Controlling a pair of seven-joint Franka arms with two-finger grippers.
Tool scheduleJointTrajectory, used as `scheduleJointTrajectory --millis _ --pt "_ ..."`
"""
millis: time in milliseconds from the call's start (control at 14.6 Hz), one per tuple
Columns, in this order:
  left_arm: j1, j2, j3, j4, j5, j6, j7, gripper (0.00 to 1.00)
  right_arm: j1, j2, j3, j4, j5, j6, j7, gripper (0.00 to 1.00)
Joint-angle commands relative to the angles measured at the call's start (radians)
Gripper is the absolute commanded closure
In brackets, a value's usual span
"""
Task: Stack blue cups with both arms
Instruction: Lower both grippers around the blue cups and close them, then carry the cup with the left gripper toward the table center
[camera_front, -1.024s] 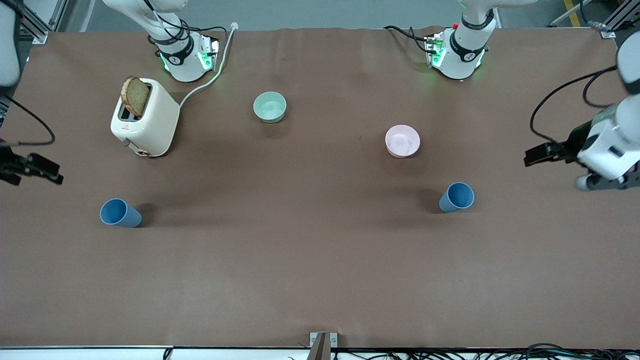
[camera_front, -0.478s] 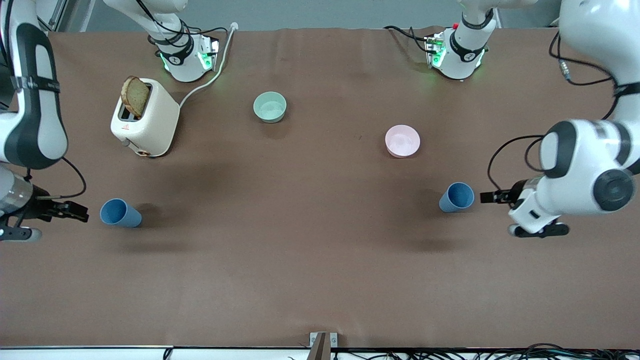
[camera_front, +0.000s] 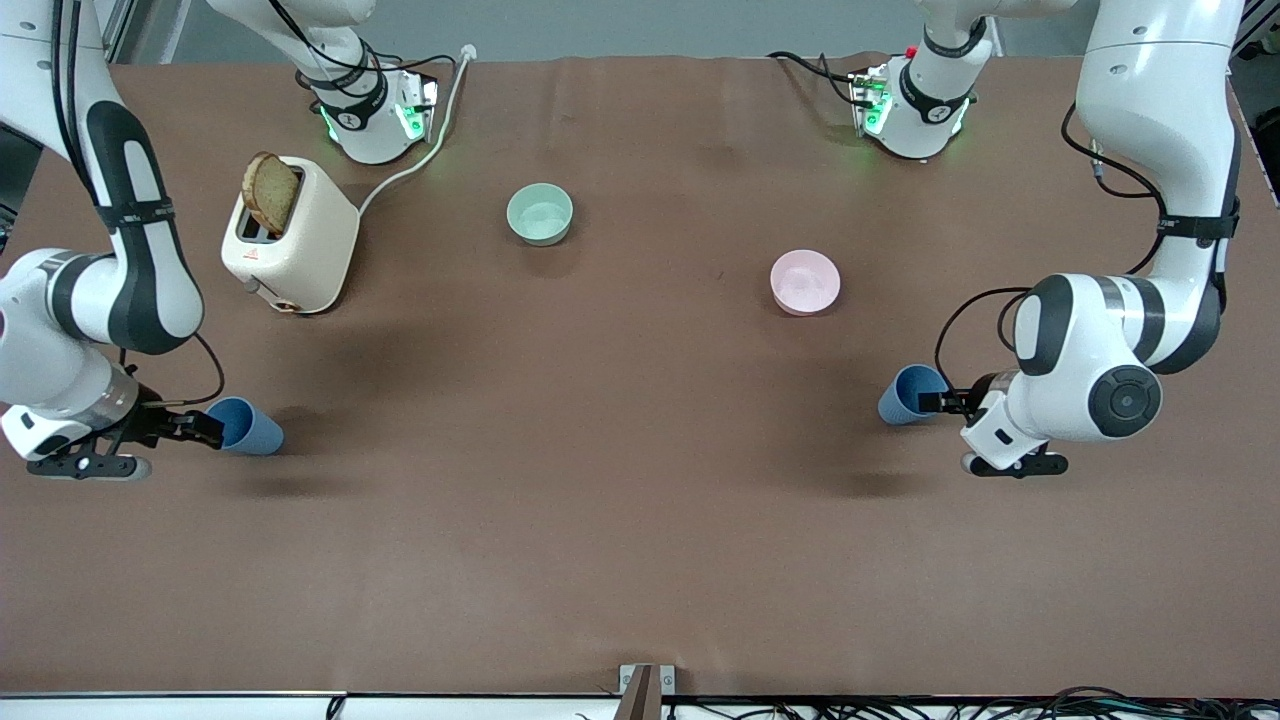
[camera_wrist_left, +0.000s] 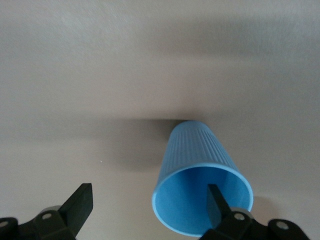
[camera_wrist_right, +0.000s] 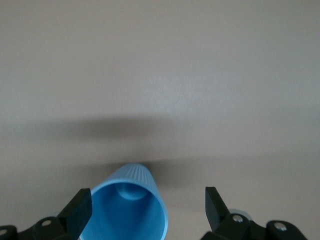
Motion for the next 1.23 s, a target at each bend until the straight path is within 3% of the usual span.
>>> scheduleJointTrajectory --millis 0,137,205,546,615,888,1161 --pt "0.008 -0.039 -0.008 -0.070 0.013 0.047 0.010 0.00 -0.008 -0.033 0.009 -0.066 -0.022 0.013 0.014 0.00" --pt "0.006 -0.034 -0.008 -0.091 0.017 0.084 0.011 0.00 -0.015 -0.034 0.009 -0.082 -0.022 0.012 0.012 0.00" --pt "0.006 -0.033 -0.008 -0.096 0.019 0.101 0.011 0.09 -0.017 -0.034 0.009 -0.086 -0.022 0.012 0.012 0.00" --pt "0.009 -0.023 -0.008 -0.091 0.017 0.121 0.007 0.92 -0.020 -0.033 0.009 -0.090 -0.022 0.010 0.011 0.00" --pt "0.005 -0.023 -0.008 -0.090 0.017 0.121 0.005 1.00 -0.020 -0.033 0.009 -0.089 -0.022 0.010 0.011 0.00" --pt "0.000 -0.037 -0.010 -0.068 0.024 0.119 0.016 1.00 -0.021 -0.031 0.009 -0.087 -0.022 0.012 0.011 0.00" --pt "-0.020 -0.036 -0.043 0.031 0.022 0.102 0.007 1.00 -0.029 -0.027 0.009 -0.087 -0.022 0.015 0.011 0.00"
